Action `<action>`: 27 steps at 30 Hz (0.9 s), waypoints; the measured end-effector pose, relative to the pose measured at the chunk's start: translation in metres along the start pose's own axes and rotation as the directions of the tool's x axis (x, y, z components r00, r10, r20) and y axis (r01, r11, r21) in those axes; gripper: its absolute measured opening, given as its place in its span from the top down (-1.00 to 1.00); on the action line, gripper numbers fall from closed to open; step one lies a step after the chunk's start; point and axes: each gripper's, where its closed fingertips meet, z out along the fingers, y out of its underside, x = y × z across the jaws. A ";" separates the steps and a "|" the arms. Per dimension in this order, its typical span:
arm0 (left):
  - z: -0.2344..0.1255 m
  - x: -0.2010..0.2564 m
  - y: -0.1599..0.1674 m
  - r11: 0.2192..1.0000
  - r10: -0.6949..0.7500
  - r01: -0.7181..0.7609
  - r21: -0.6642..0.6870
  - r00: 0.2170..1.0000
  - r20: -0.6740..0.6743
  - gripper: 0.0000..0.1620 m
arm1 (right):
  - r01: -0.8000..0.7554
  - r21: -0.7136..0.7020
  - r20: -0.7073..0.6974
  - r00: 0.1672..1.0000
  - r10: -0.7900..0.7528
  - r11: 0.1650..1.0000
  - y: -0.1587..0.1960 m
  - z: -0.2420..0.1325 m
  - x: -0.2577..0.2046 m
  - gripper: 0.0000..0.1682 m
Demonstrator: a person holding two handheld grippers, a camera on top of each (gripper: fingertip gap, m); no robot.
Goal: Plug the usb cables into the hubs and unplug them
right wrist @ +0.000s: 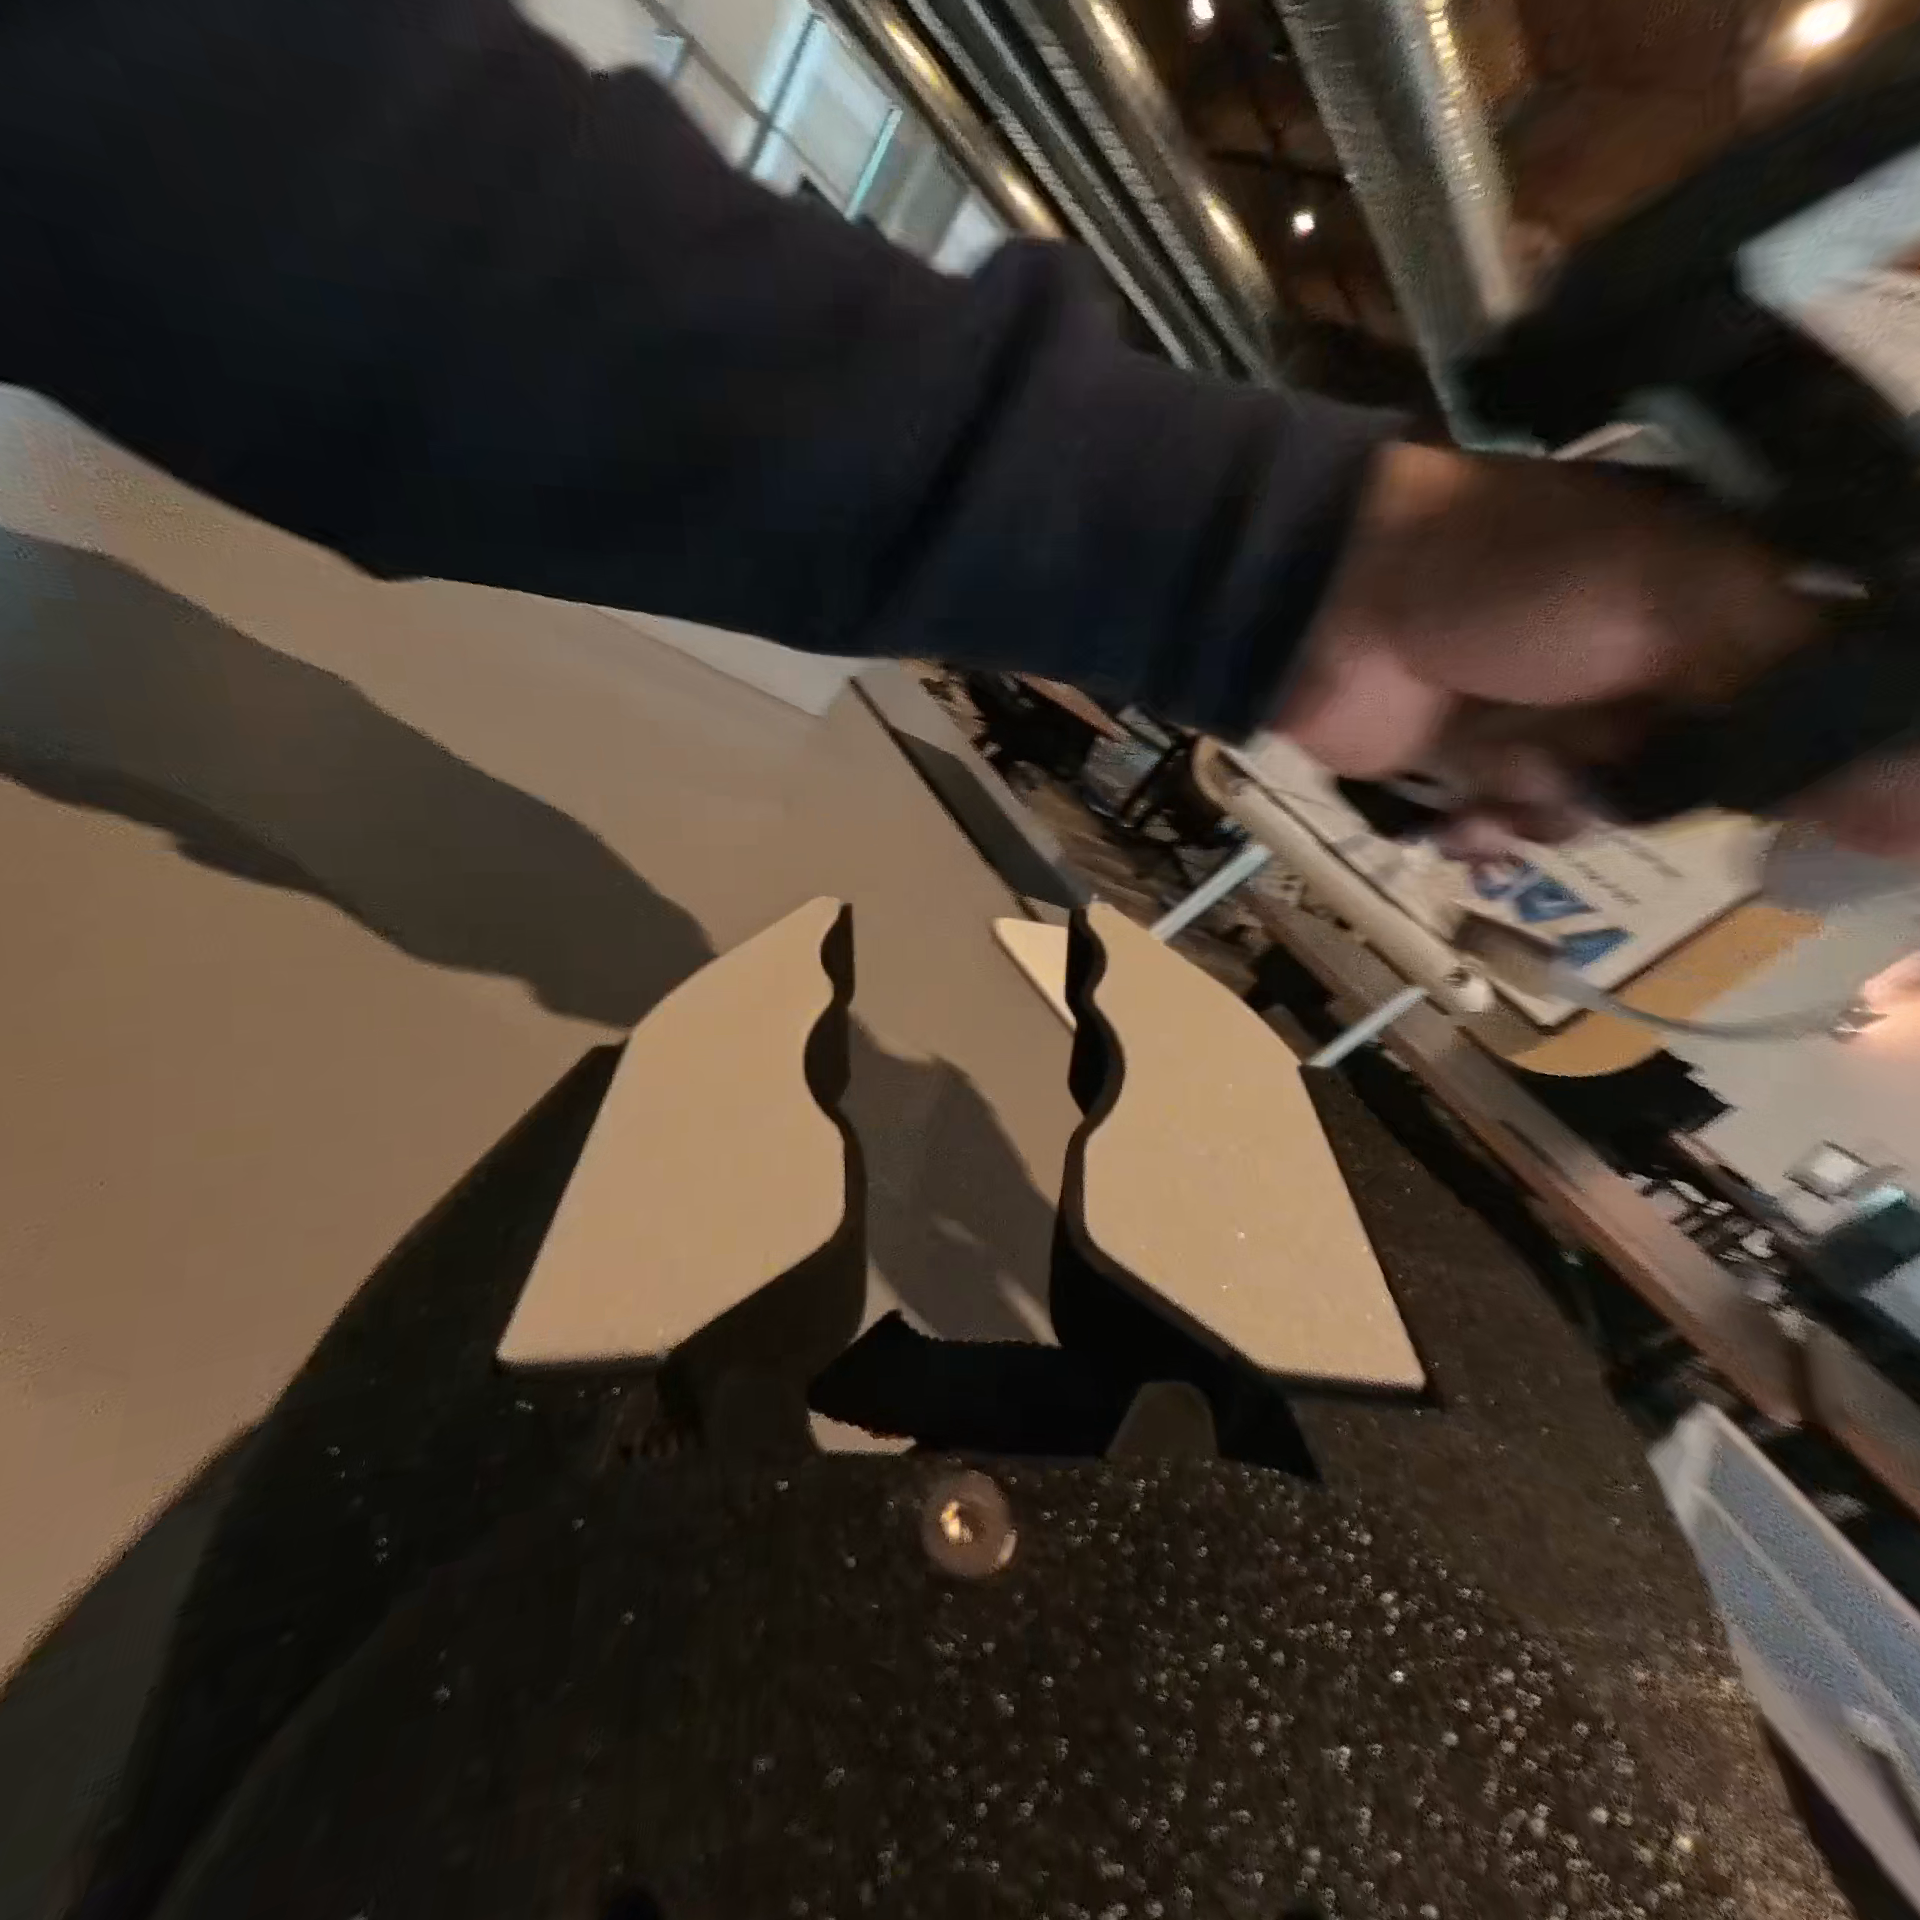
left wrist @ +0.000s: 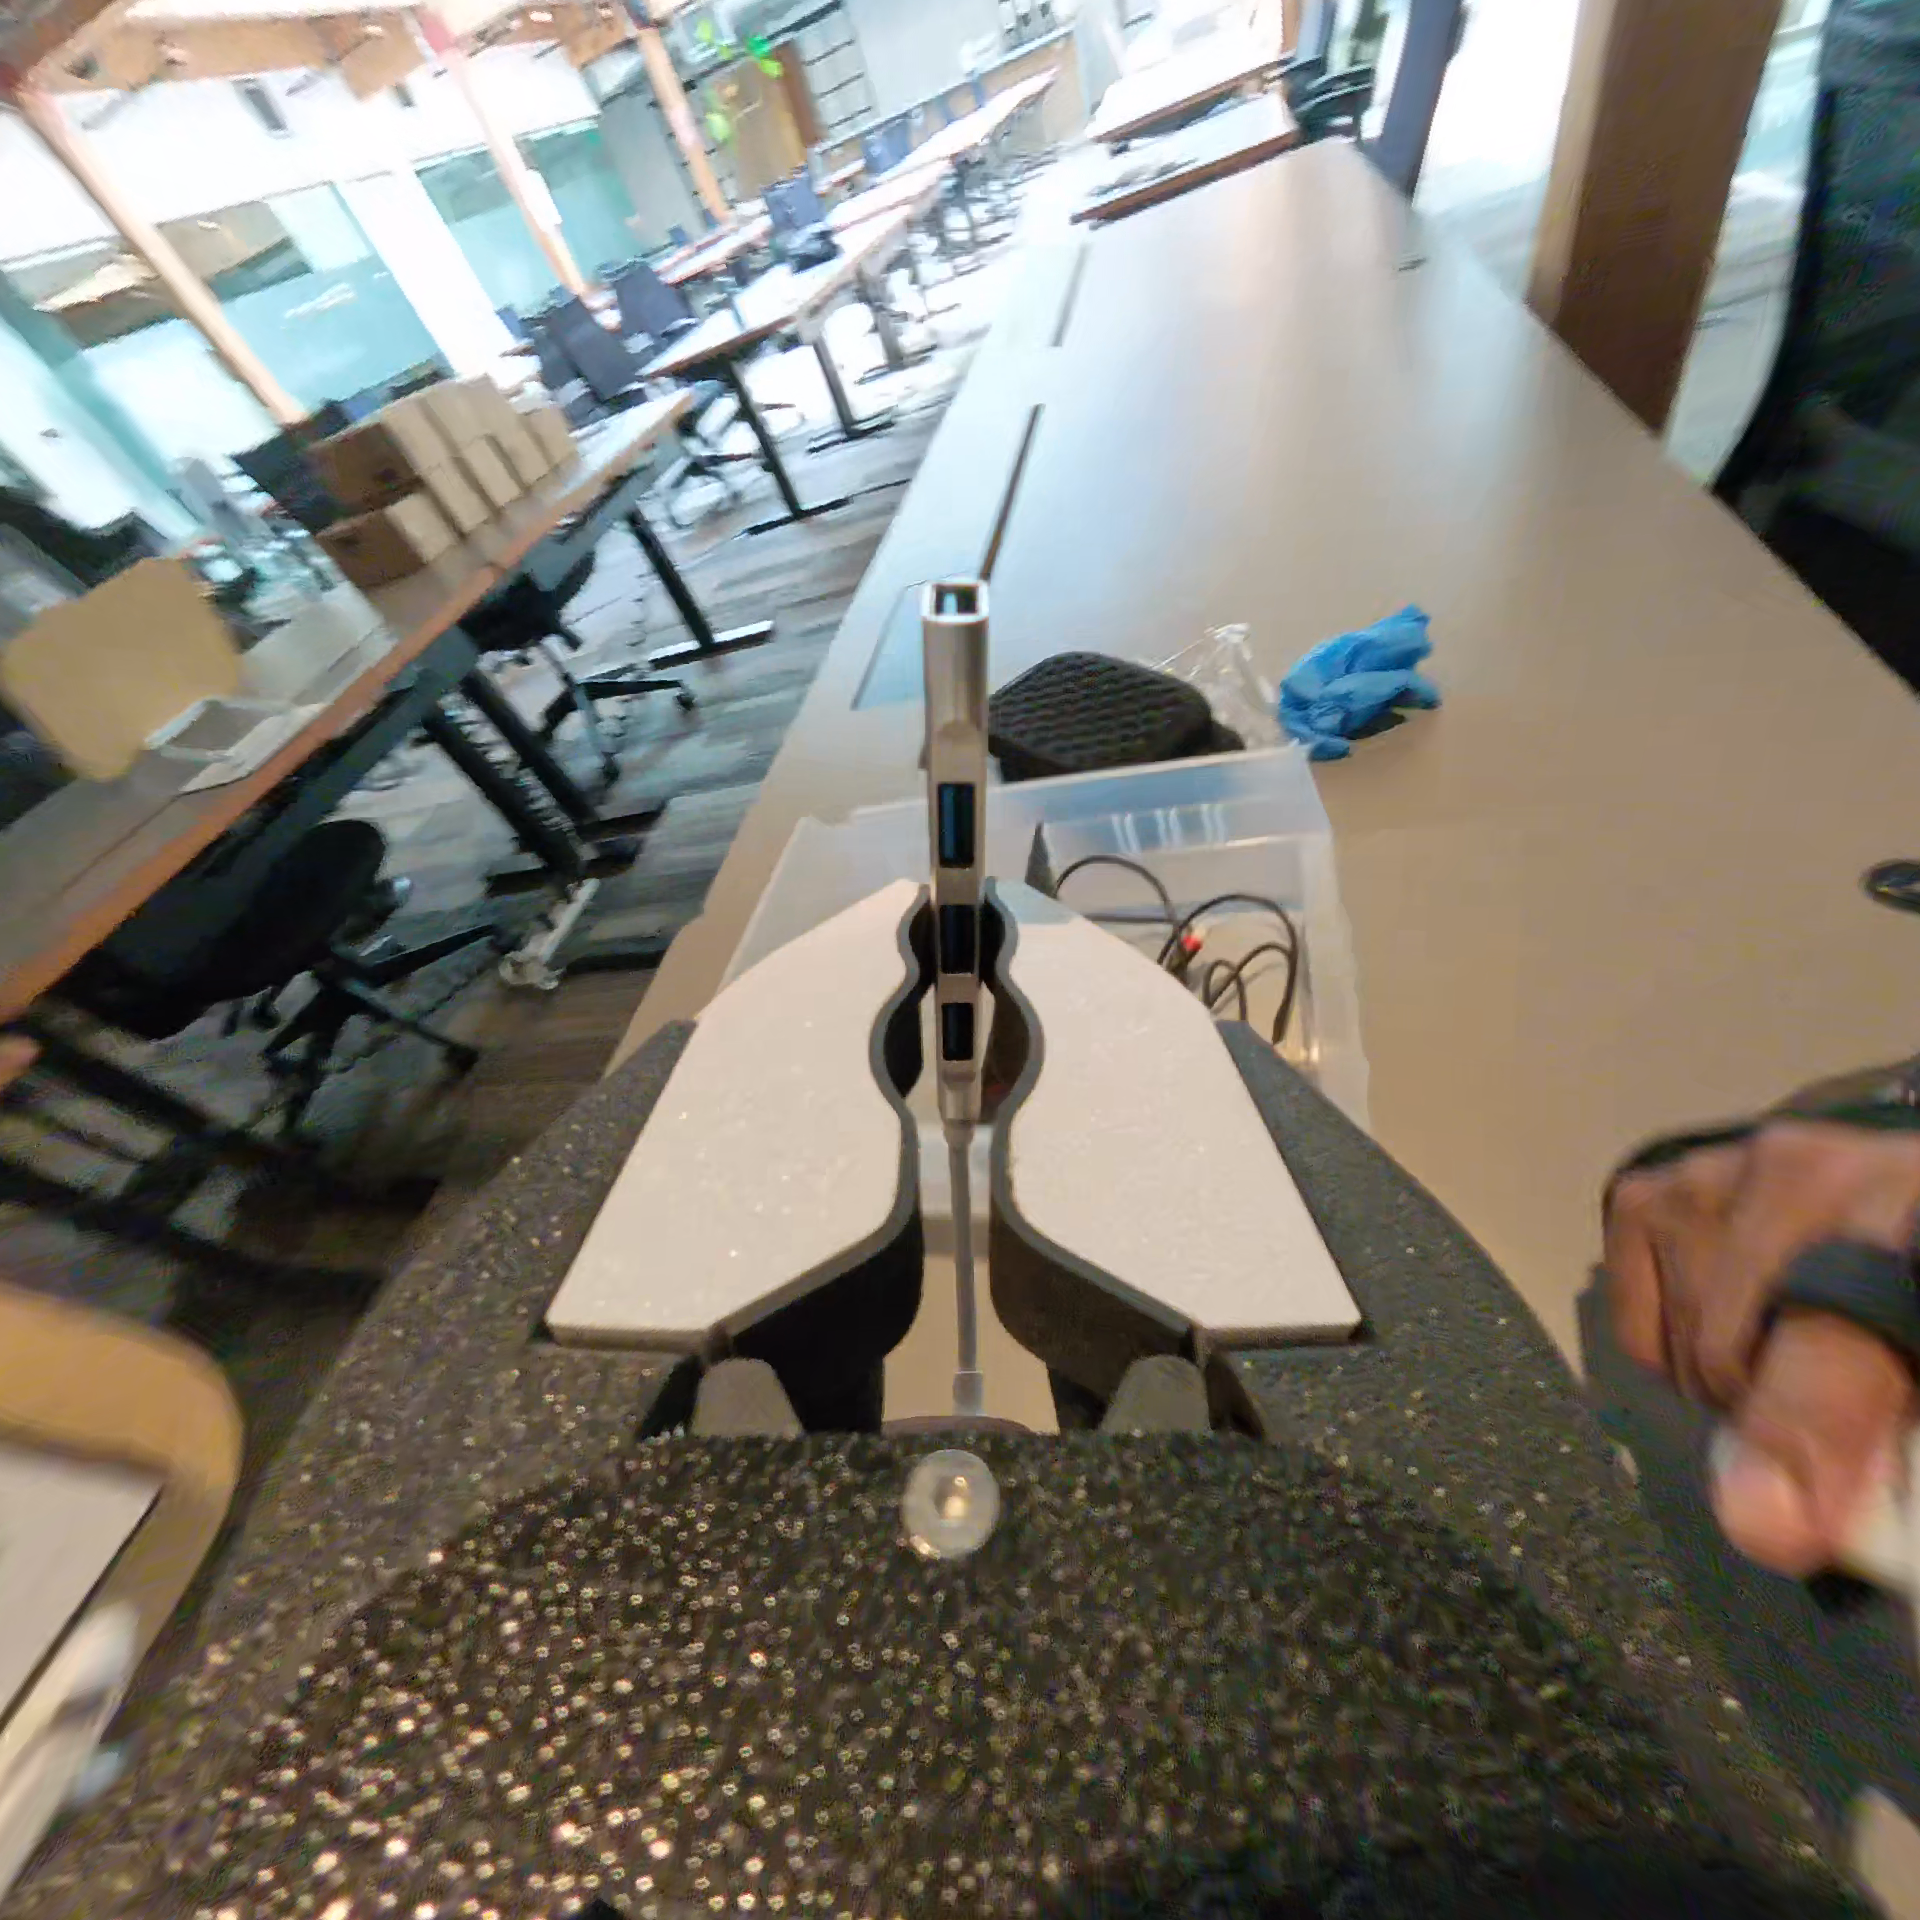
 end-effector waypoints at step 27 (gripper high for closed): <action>0.230 -0.001 0.177 0.634 0.014 -0.302 -0.712 0.925 -0.380 0.90 | -0.115 0.052 0.010 0.993 0.115 0.992 0.004 -0.008 0.015 0.58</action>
